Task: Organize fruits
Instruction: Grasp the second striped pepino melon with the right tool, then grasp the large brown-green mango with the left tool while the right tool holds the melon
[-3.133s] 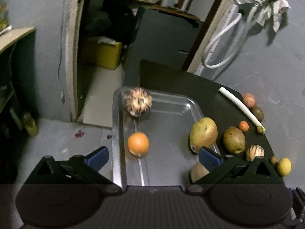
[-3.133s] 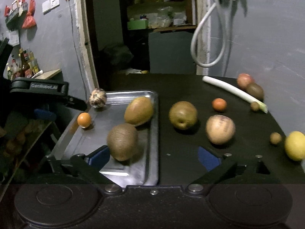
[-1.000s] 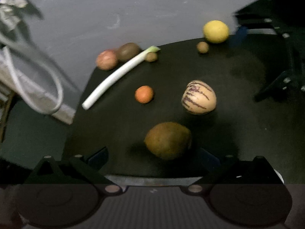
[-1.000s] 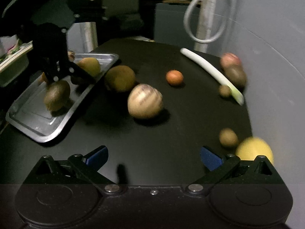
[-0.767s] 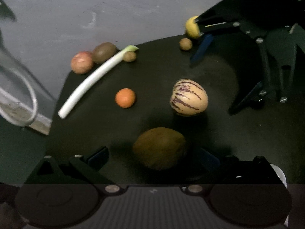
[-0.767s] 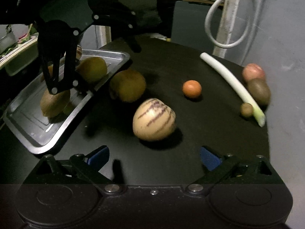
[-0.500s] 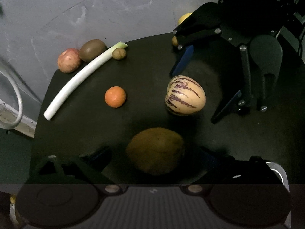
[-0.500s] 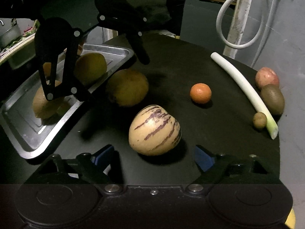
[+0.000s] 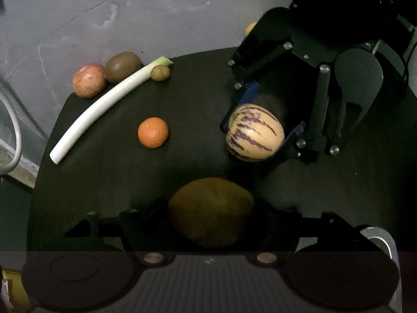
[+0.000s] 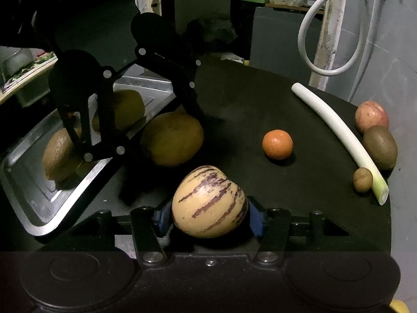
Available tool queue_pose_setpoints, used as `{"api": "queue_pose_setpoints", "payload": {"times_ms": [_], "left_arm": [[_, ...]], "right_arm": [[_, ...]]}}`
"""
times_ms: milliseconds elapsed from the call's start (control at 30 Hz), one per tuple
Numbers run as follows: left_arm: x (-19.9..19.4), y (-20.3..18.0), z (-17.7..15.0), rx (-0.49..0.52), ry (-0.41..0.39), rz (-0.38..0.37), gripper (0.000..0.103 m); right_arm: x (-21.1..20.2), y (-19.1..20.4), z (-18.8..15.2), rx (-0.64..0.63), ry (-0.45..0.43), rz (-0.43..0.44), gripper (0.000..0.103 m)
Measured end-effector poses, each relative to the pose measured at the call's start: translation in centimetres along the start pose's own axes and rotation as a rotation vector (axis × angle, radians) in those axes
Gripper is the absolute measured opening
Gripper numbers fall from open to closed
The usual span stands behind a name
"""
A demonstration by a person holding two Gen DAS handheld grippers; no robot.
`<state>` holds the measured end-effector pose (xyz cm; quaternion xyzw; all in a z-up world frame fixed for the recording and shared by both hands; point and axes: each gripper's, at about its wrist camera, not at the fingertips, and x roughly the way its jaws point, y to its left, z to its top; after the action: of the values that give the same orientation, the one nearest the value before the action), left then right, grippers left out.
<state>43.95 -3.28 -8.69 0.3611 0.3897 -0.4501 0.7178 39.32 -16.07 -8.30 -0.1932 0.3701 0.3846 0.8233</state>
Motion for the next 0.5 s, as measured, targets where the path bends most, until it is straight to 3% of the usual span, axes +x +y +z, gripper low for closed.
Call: {"api": "queue_pose_setpoints", "payload": {"times_ms": [367, 500], "left_arm": [[-0.1, -0.5, -0.3, -0.067, -0.015, 0.051, 0.073], [-0.4, -0.7, -0.3, -0.146, -0.011, 0.069, 0.073]], "right_arm": [[-0.9, 0.9, -1.5, 0.084, -0.061, -0.078, 0.058], [-1.8, 1.0, -2.3, 0.130, -0.079, -0.108, 0.058]]}}
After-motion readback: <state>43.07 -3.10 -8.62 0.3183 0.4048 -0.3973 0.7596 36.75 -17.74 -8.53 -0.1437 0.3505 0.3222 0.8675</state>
